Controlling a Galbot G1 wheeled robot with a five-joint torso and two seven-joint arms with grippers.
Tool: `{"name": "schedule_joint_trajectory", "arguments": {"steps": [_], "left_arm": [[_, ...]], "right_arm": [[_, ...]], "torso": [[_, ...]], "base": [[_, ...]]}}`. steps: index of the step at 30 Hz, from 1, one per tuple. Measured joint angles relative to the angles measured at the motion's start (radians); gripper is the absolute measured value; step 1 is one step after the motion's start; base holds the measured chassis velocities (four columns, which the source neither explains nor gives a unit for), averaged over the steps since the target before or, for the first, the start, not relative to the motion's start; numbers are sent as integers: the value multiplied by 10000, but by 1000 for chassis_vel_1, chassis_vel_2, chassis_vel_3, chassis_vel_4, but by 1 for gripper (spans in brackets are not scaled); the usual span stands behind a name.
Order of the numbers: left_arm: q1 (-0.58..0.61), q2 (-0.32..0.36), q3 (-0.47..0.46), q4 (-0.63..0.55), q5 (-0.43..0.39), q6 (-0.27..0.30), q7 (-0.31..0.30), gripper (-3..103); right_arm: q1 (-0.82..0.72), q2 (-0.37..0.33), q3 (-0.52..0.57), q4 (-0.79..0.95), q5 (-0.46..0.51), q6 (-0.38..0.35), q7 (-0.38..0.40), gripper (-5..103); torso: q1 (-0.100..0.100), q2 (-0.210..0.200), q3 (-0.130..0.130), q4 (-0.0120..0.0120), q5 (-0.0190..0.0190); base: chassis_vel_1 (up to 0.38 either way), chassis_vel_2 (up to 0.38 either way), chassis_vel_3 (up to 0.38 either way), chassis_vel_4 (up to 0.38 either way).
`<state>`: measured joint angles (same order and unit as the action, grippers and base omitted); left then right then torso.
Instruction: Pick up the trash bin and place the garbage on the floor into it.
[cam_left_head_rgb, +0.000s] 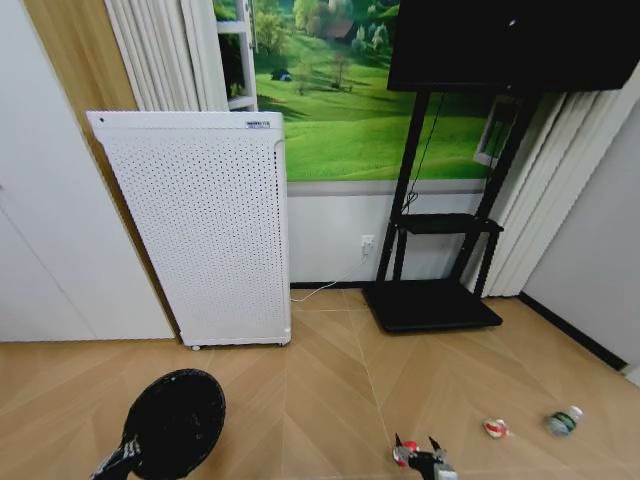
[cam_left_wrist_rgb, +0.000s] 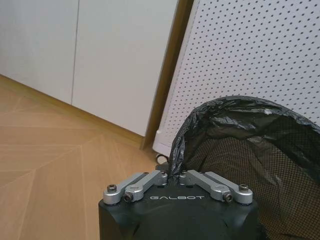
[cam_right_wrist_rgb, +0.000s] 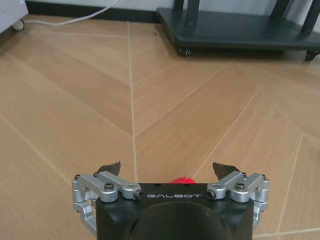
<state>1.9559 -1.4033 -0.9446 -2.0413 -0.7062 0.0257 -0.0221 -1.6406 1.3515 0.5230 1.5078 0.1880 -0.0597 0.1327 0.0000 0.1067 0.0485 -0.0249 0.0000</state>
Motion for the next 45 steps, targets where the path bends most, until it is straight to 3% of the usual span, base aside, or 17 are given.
{"name": "schedule_joint_trajectory", "arguments": {"steps": [9,17,26,29,34,40,45], "left_arm": [[232,52,-52,-318,-157,-423,726,3],[224,52,-44,-399,-135,-452,749,3],[160,-27,48,-428,-36,-391,613,3],[98,-80,112,-370,14,-423,600,3],[86,-100,139,-396,21,-424,587,3],[50,-77,144,-441,10,-392,567,3],[-21,-108,212,-422,16,-384,567,3]], "right_arm": [[1264,92,-301,-1743,21,-222,218,100],[1779,-18,-307,-2487,173,-391,365,95],[1708,-43,-336,-2506,147,-548,549,100],[1596,-32,-331,-2439,134,-559,566,89],[1525,-19,-333,-2348,108,-564,565,79],[1368,-84,-541,-2123,-275,-586,536,56],[1283,-85,-669,-2089,-601,-547,534,54]], "torso": [[0,0,0,2,1],[1,0,1,1,0],[0,0,1,0,0],[1,0,0,0,0],[0,0,0,1,0],[0,0,1,0,0],[0,0,0,0,1]], "base": [[0,0,0,0],[0,0,0,0],[0,0,0,0],[0,0,0,0],[0,0,0,0],[0,0,0,0],[0,0,0,0]]}}
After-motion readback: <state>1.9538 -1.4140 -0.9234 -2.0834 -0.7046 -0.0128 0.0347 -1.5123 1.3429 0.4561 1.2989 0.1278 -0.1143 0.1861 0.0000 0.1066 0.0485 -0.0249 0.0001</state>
